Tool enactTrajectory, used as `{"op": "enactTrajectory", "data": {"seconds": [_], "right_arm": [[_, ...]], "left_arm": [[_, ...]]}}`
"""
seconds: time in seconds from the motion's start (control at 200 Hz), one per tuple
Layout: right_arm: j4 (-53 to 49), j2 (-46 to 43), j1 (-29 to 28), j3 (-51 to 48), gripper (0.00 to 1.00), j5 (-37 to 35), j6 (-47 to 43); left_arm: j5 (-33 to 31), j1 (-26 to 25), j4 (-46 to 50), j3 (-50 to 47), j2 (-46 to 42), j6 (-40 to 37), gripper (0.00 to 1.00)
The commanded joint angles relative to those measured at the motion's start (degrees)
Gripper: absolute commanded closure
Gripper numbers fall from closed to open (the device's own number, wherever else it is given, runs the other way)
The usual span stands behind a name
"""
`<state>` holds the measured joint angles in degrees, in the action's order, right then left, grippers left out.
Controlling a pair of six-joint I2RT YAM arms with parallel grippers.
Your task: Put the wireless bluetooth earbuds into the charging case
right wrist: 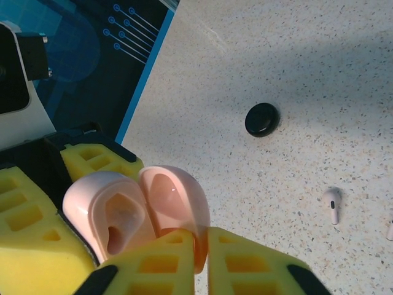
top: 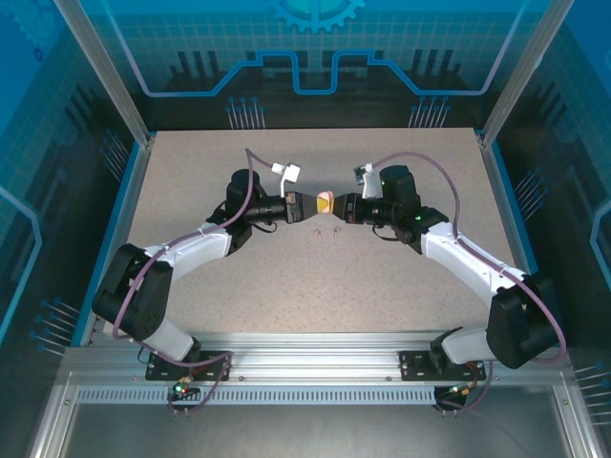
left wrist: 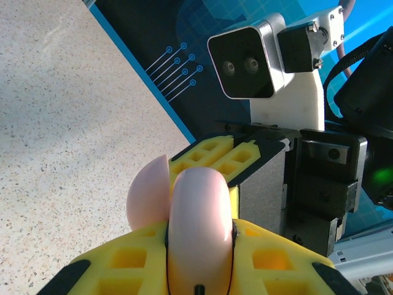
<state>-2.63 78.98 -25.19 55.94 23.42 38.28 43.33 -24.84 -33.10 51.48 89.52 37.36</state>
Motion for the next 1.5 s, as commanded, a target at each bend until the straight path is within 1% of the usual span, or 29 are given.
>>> {"op": "enactTrajectory", "data": {"seconds": [0.0,0.065,0.1,0.17,0.205,0.255,0.355,0.415,0.505,0.55,0.85,0.975,1.121,1.316,1.446,1.496], "right_arm": [[0.1,0.5,0.3,2.4,0.95,-1.2,-0.5],[-0.1,0.6,0.3,2.5,1.0,-1.0,-0.7],[-0.3,0.5,0.4,2.7,1.0,-1.0,-0.9],[-0.9,0.5,0.6,3.0,1.0,-0.8,-1.2],[-1.1,0.3,0.7,3.1,1.0,-0.7,-1.3],[-1.5,0.2,0.9,3.1,1.0,-0.8,-1.5],[-2.1,-0.1,1.3,3.2,1.0,-0.7,-1.8],[-2.5,-0.4,1.6,3.2,1.0,-0.6,-2.1],[-2.9,-0.7,1.8,3.2,1.0,-0.4,-2.2],[-3.0,-0.9,1.9,3.2,1.0,-0.3,-2.3],[-3.8,-2.1,2.0,3.4,1.0,0.3,-2.8],[-6.8,-1.8,2.0,4.6,1.0,-1.5,-5.0],[-14.8,-0.3,2.1,8.8,1.0,-7.0,-12.1],[-26.2,3.9,2.1,16.7,1.0,-16.1,-28.0],[-31.0,7.0,2.1,21.3,1.0,-17.8,-38.2],[-32.0,7.7,2.1,22.4,1.0,-17.5,-41.4]], "left_arm": [[2.0,0.1,-1.2,-0.9,-0.6,0.3,1.0],[1.9,0.1,-1.0,-0.8,-0.5,0.2,1.0],[1.8,0.1,-0.7,-0.8,-0.7,0.1,0.99],[1.3,0.1,-0.5,-0.8,-0.8,-0.3,0.81],[1.1,0.1,-0.4,-0.9,-0.9,-0.6,0.76],[0.7,0.2,-0.1,-0.7,-1.1,-0.9,0.65],[-0.2,0.2,0.5,-0.9,-1.4,-1.5,0.49],[-0.6,0.5,0.7,-0.9,-1.5,-1.7,0.42],[-1.0,0.8,0.8,-1.1,-1.7,-1.7,0.37],[-1.3,1.0,0.8,-1.2,-1.7,-1.8,0.37],[-2.5,2.9,0.8,-2.1,-1.5,-1.5,0.35],[-2.2,3.5,1.2,-2.2,-2.0,-1.4,0.34],[-1.6,3.9,6.1,-0.6,-4.0,-4.9,0.29],[1.3,4.0,20.4,4.9,-4.6,-14.6,0.15],[3.7,4.0,29.6,8.9,-3.3,-21.4,0.02],[4.4,4.0,32.6,10.3,-2.6,-23.7,0.01]]}}
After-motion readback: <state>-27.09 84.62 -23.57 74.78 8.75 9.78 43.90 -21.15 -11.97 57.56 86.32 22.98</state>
